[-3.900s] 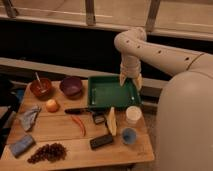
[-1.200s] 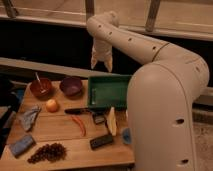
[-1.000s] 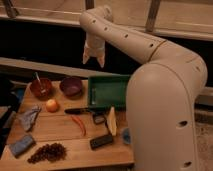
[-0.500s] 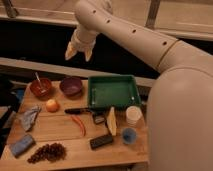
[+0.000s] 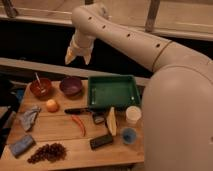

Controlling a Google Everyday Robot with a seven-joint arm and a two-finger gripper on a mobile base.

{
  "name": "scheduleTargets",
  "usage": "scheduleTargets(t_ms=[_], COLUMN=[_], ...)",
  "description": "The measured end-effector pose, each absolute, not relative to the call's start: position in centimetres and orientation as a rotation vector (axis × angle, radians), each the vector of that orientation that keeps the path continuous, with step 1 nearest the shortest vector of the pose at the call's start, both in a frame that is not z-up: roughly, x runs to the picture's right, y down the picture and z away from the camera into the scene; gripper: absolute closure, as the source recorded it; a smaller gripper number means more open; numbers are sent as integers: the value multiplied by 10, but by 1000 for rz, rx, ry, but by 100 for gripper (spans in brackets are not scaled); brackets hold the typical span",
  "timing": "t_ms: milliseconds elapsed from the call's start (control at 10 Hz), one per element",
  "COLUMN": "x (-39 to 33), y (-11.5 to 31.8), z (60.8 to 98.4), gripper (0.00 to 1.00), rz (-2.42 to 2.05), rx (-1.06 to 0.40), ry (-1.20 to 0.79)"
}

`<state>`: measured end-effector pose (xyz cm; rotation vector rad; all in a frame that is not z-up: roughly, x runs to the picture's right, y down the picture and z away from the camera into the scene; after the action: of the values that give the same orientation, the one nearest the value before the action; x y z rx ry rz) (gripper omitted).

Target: Place fork in plastic cup

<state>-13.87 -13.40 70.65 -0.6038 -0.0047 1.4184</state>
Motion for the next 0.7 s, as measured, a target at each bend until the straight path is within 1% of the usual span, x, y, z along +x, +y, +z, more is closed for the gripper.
scheduleTargets(t_ms=[300,500,700], x=[-189,-209,-244], y=[-121,-120,-124], z=[733,751,770], gripper=[37,37,37], rz=[1365,1348,1339], rx=[-616,-608,-602], ry=[0,-13,-108])
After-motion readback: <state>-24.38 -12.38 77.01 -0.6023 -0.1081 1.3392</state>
